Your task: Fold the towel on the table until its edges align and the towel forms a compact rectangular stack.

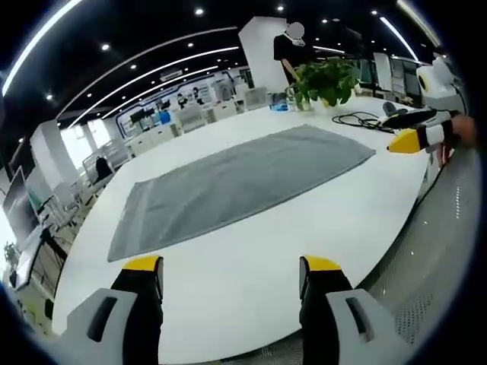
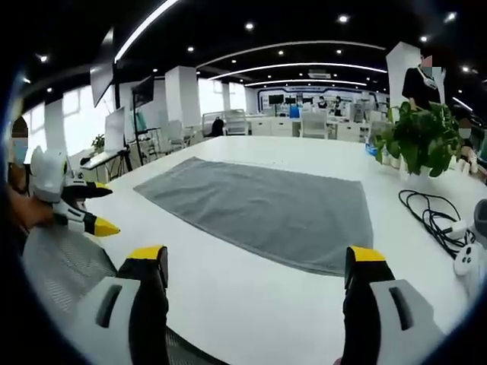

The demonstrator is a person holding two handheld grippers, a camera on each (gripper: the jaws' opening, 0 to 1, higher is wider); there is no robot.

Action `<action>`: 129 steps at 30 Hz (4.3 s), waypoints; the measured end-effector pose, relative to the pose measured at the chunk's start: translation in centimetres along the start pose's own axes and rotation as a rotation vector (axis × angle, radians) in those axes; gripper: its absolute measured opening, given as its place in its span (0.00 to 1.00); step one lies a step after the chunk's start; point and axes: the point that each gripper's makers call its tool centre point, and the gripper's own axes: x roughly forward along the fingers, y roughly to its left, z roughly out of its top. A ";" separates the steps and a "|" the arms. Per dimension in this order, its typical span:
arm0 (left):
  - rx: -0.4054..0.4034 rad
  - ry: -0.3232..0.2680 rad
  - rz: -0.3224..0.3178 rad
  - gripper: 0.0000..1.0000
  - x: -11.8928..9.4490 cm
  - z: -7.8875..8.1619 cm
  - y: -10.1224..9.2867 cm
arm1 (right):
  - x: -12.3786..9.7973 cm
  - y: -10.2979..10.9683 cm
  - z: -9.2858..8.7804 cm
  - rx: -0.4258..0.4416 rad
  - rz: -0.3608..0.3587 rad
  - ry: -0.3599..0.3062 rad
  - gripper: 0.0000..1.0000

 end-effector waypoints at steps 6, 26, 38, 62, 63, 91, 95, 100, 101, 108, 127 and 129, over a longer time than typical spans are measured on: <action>-0.003 -0.003 -0.002 0.75 0.0 0.1 0.0 | 0.0 -0.2 0.0 -0.004 -0.009 -0.001 0.99; -0.011 -0.020 -0.002 0.73 -0.2 0.4 -0.1 | 0.0 -0.3 -0.1 -0.006 -0.017 0.008 0.97; -0.010 -0.023 0.000 0.72 -0.3 0.4 0.0 | -0.1 -0.1 -0.1 -0.010 -0.010 0.006 0.97; -0.001 -0.013 0.003 0.72 -0.3 0.2 0.1 | -0.2 0.4 0.1 -0.019 0.014 0.003 0.97; 0.002 -0.009 0.000 0.72 -0.2 0.1 0.1 | -0.2 0.4 0.1 -0.017 0.012 0.002 0.97; 0.160 -0.094 -0.241 0.70 0.4 7.2 -3.8 | -1.0 -4.5 2.5 -0.029 -0.111 0.062 0.92; 0.215 -0.146 -0.337 0.71 1.1 9.7 -6.4 | -0.4 -5.6 3.9 -0.051 -0.108 0.070 0.91; 0.303 -0.207 -0.440 0.70 1.4 12.5 -8.7 | 0.0 -7.5 5.6 -0.089 -0.097 0.095 0.87; 0.328 -0.228 -0.457 0.70 1.4 13.2 -9.2 | 0.1 -7.8 6.0 -0.081 -0.093 0.093 0.86; 0.400 -0.320 -0.607 0.70 1.4 17.9 -13.0 | -0.1 -10.3 10.3 -0.106 -0.145 0.033 0.86; 0.474 -0.401 -0.829 0.71 0.2 23.6 -22.0 | -1.4 -15.2 16.3 -0.143 -0.191 -0.001 0.84; 0.485 -0.408 -0.837 0.71 0.1 24.0 -22.7 | -1.1 -15.8 16.4 -0.140 -0.186 -0.002 0.84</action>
